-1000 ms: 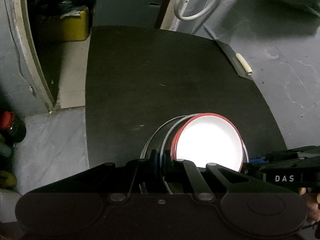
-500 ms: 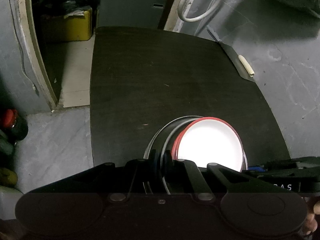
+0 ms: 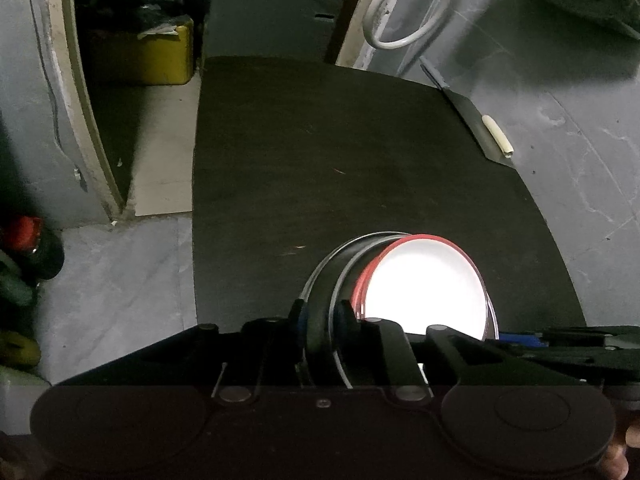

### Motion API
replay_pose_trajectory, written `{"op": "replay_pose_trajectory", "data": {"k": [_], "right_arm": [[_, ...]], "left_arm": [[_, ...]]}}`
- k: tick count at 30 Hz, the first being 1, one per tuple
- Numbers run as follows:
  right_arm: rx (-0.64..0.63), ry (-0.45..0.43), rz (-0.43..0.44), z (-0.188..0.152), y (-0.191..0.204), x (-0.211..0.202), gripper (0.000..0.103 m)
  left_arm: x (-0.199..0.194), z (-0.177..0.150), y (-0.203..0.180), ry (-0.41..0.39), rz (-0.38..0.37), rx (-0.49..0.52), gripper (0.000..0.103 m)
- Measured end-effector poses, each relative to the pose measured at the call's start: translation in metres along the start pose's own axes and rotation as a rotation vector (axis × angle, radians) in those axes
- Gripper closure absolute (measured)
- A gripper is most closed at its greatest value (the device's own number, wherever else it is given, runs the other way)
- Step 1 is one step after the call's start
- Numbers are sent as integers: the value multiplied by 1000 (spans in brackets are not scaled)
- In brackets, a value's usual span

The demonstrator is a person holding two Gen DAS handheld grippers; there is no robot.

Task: Organize plates and bowls
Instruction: 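Lower the bowl stack onto the steel plates with both grippers, then open the left gripper while the right gripper opens, releasing the steel bowl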

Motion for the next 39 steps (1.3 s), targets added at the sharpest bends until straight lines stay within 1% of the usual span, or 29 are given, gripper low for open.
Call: {"op": "replay_pose_trajectory", "data": {"k": [6, 7, 9, 15, 17, 18, 24, 27, 28, 29, 32, 33, 35, 39], "right_arm": [[15, -19, -3, -3, -3, -8, 67], [17, -24, 1, -4, -3, -10, 64], [15, -28, -2, -4, -4, -12, 63], [17, -46, 3, -8, -7, -22, 56], [16, -55, 13, -9, -7, -25, 49], [16, -60, 19, -9, -7, -27, 48], [-21, -79, 38, -9, -1, -36, 42], [-35, -91, 46, -9, 1, -41, 36], [-40, -95, 48, -9, 1, -43, 34], [-43, -99, 50, -9, 2, -45, 31], [-52, -116, 55, -9, 1, -51, 26], [-54, -123, 56, -9, 1, -53, 24], [-59, -140, 58, -9, 0, -59, 17], [-67, -175, 63, -11, -4, -70, 10]], "left_arm": [[-4, -1, -1, -10, 21, -6, 77], [-5, -1, -1, -11, 24, -5, 76], [-6, -1, -2, -13, 30, -3, 76], [-11, -1, -6, -25, 51, 3, 72], [-13, -2, -7, -30, 58, 5, 68], [-15, -2, -8, -34, 57, 5, 65], [-23, -4, -12, -49, 76, 10, 62], [-27, -4, -14, -59, 95, 9, 57], [-30, -5, -15, -64, 101, 9, 55], [-32, -4, -15, -70, 103, 8, 49], [-40, -4, -20, -91, 99, 4, 35], [-42, -4, -22, -98, 104, 7, 32], [-47, -4, -26, -113, 116, 11, 22], [-56, -6, -31, -136, 139, 10, 13]]}}
Point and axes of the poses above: each gripper's, at about its wrist camera, not at the fingertips, and x roughly the way its jaws point, y to its left, z to its top, the point moved 1 cm from there along x, roughly the way its jaws point, and after that the axes turned 6 degrees about -y, right-handed, at the moved point
